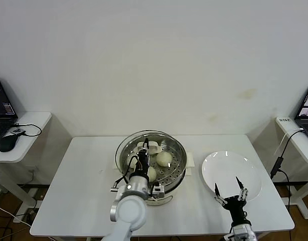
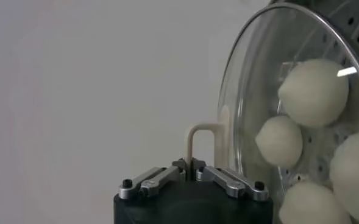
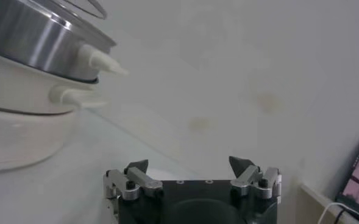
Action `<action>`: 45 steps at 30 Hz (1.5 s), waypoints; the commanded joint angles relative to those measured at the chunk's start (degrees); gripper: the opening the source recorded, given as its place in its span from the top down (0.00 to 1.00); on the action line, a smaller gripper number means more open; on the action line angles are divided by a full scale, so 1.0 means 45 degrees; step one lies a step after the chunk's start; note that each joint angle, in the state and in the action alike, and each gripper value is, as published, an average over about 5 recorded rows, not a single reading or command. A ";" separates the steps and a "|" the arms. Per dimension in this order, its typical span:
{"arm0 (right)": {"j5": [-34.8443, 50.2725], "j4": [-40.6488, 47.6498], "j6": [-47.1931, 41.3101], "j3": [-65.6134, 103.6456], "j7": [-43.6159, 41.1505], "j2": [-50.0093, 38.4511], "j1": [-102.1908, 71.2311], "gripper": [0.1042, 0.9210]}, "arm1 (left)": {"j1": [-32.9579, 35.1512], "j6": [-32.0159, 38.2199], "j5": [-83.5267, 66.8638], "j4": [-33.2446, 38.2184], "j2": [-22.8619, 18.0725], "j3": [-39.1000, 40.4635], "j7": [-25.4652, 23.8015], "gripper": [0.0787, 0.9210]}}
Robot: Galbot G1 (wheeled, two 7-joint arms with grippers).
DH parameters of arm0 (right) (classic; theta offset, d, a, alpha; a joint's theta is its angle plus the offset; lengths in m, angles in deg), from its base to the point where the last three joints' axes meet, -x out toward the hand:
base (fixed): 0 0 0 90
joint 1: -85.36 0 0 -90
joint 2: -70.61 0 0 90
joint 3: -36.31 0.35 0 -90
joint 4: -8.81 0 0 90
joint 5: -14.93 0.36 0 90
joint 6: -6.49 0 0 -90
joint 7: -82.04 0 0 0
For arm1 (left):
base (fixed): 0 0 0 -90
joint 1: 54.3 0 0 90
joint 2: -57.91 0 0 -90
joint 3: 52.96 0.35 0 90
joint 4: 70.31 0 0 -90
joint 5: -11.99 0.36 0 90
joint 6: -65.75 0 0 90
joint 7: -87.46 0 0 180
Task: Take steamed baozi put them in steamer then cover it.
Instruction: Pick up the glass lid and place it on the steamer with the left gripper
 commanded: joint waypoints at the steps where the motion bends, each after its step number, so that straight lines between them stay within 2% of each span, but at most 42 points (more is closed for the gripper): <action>1: -0.0066 0.0043 0.0000 -0.0009 0.0041 0.0003 -0.0004 0.12 | -0.0013 0.0044 0.0376 -0.0361 -0.0433 0.0146 0.0078 0.95; 33: -0.0023 0.0135 -0.0005 -0.0166 0.0081 -0.0023 -0.0082 0.12 | 0.0318 0.0641 0.0919 -0.0648 -0.0867 0.0059 0.0560 0.95; 36: -0.0031 0.0146 -0.0016 -0.0229 0.0075 -0.0017 -0.0082 0.12 | 0.0422 0.0657 0.0862 -0.0389 -0.0825 0.0023 0.0557 0.90; 45: -0.0022 0.0199 0.0046 -0.0267 0.0072 -0.0066 -0.0127 0.12 | 0.1939 0.0786 0.0268 0.1751 -0.0039 0.0059 0.0691 0.59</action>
